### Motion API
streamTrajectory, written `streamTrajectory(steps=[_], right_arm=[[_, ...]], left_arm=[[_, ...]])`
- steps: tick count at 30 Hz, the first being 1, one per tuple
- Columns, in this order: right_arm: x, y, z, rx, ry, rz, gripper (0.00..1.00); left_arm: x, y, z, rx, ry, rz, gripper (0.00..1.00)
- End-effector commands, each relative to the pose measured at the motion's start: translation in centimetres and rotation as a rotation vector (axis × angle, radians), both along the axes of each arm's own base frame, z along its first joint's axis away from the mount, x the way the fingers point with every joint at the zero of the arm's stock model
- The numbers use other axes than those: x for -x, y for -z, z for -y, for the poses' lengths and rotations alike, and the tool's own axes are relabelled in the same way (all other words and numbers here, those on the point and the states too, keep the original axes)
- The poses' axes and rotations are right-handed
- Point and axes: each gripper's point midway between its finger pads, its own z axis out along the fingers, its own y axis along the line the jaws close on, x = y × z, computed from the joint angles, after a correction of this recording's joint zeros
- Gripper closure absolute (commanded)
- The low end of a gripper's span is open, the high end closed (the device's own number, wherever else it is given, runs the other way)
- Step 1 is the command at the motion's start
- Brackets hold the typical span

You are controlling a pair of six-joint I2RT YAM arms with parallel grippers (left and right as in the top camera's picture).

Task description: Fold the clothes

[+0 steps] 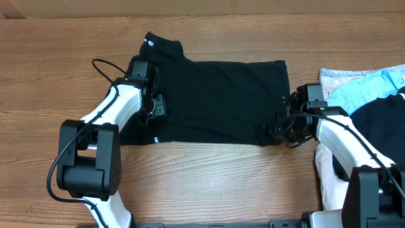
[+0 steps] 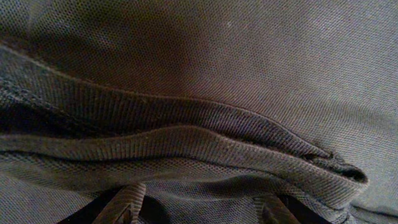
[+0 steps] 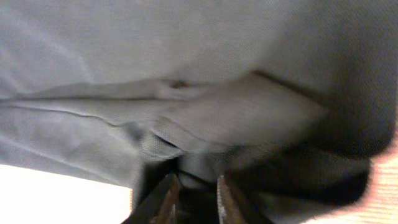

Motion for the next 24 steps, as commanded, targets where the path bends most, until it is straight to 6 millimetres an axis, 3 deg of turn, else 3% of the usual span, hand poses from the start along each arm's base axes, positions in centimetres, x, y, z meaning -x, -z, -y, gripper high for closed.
streamTrajectory(steps=[1,6,8,12,16,24], right_arm=[[-0.1,-0.7,-2.6,-0.122,-0.098,0.047,0.66],[-0.2,-0.5,-3.9,-0.113,-0.136,0.058,0.45],[-0.2,0.3,-3.7,-0.076,-0.119,0.036,0.44],[0.1,2.4,-2.6,-0.004,-0.076,-0.022,0.53],[0.0,2.4,-2.7,-0.010,-0.087,-0.019,0.52],[-0.4,0.1,-3.7,-0.053,-0.189,0.036,0.92]], left_arm=[[-0.7,-0.3,0.0,-0.008,0.001,0.017,0.39],[-0.6,-0.3,0.0,-0.008,0.001,0.015,0.39],[-0.6,-0.3,0.0,-0.008,0.001,0.013,0.40],[-0.4,-0.2,0.0,-0.009,0.001,0.006,0.40],[-0.4,-0.2,0.0,-0.009,0.001,0.007,0.39],[-0.4,-0.2,0.0,-0.010,0.001,0.007,0.39]])
